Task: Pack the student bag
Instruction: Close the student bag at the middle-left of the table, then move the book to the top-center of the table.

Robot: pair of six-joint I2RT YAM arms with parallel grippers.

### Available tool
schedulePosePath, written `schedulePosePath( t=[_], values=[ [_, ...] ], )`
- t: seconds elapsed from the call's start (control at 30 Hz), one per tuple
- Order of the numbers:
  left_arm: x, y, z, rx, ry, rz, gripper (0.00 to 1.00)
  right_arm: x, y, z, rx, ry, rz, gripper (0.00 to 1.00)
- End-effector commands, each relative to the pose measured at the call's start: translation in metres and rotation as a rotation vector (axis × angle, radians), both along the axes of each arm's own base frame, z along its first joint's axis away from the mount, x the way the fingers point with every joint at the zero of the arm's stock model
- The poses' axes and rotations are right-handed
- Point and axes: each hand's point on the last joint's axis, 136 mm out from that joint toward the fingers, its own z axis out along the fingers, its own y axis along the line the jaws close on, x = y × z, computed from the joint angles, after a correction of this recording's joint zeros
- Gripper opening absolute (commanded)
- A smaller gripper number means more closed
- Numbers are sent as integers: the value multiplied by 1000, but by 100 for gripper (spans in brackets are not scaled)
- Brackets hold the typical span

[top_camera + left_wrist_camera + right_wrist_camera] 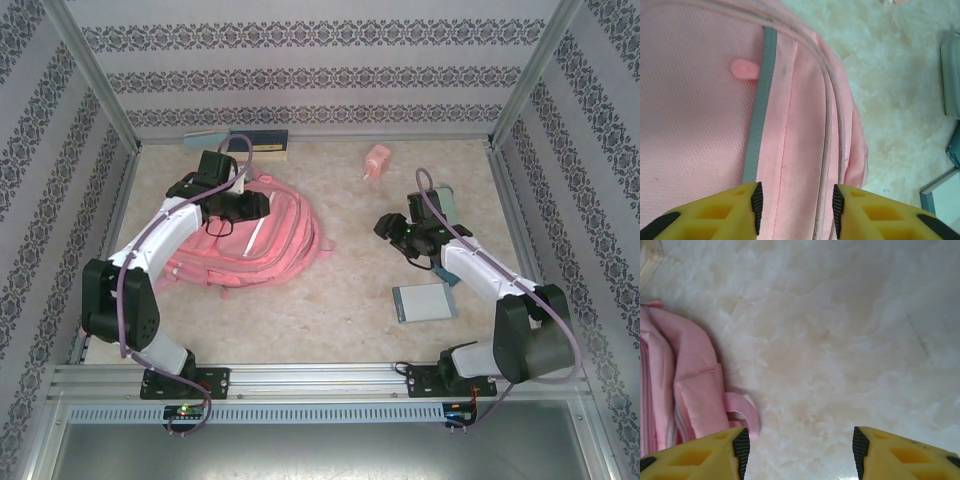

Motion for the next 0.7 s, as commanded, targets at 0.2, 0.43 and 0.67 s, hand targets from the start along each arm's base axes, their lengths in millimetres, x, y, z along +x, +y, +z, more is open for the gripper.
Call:
schedulePosePath(
  t=[0.2,0.43,0.67],
  values=[
    [103,15,8,69,-82,179,39,16,23,34,37,-76,71,58],
    [195,21,-13,-8,-160,352,37,21,36,63,62,-125,105,58],
    [266,26,-28,-227,-244,514,40,21,47,70,84,-131,115,58]
  ],
)
